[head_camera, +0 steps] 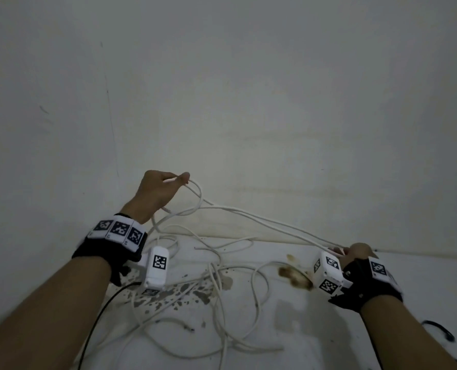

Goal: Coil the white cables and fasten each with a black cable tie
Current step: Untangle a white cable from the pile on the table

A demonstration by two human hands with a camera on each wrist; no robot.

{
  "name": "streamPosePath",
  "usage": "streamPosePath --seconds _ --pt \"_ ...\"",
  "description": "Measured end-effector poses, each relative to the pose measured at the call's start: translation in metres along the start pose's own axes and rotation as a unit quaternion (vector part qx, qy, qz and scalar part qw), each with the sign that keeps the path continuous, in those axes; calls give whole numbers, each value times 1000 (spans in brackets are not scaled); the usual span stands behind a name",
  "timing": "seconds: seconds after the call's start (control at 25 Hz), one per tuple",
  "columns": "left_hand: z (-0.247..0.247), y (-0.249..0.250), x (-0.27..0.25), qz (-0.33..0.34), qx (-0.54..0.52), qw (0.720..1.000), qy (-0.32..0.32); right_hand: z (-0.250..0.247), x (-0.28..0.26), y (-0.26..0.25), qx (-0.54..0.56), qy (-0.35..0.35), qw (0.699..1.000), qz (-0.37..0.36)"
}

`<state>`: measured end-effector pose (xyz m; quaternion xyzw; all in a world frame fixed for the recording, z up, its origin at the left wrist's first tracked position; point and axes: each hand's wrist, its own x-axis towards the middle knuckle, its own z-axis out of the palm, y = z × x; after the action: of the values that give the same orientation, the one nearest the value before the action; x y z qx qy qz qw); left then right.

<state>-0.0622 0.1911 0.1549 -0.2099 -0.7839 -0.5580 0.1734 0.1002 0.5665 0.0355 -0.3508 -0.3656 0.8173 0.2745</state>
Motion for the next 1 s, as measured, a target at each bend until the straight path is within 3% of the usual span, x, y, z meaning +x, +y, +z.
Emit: streamPosePath --seconds 0.08,0.12,0.24,0.36,0.48,0.56,0.6,0.64,0.68,0.72,0.76,0.8,0.88,1.0 --pt "-3 -14 1 122 151 981 -13 -3 15 -5 19 -15 1000 4" --pt "-4 -22 2 163 201 966 -23 -3 30 -4 7 10 1000 -11" --pt "-7 -44 8 207 325 922 -41 -5 33 -4 -144 66 983 -89" --pt "-20 -54 9 155 408 897 -73 -1 35 -11 -34 53 990 -128" --pt "-23 -49 8 26 418 893 -163 13 21 -14 -4 38 991 -126" --pt "-13 -40 0 -39 340 916 -209 31 -3 -11 -139 -39 983 -110" --pt "-6 -34 -5 -63 275 935 -214 41 -21 -6 -266 -101 954 -91" --pt "1 -29 -10 -81 209 951 -215 50 -37 2 -406 -162 896 -75" --pt "8 -23 -14 -93 152 961 -213 60 -51 11 -539 -202 813 -90" --pt "16 -17 -18 -103 106 966 -212 70 -58 21 -625 -222 733 -151" --pt "24 -11 -21 -112 66 968 -215 81 -63 33 -656 -247 674 -233" --pt "31 -5 -23 -120 31 967 -221 92 -72 43 -640 -292 643 -305" --pt "41 8 -28 -134 -17 962 -239 110 -93 56 -570 -376 613 -398" --pt "44 17 -33 -149 -50 954 -255 123 -94 61 -517 -356 596 -501"
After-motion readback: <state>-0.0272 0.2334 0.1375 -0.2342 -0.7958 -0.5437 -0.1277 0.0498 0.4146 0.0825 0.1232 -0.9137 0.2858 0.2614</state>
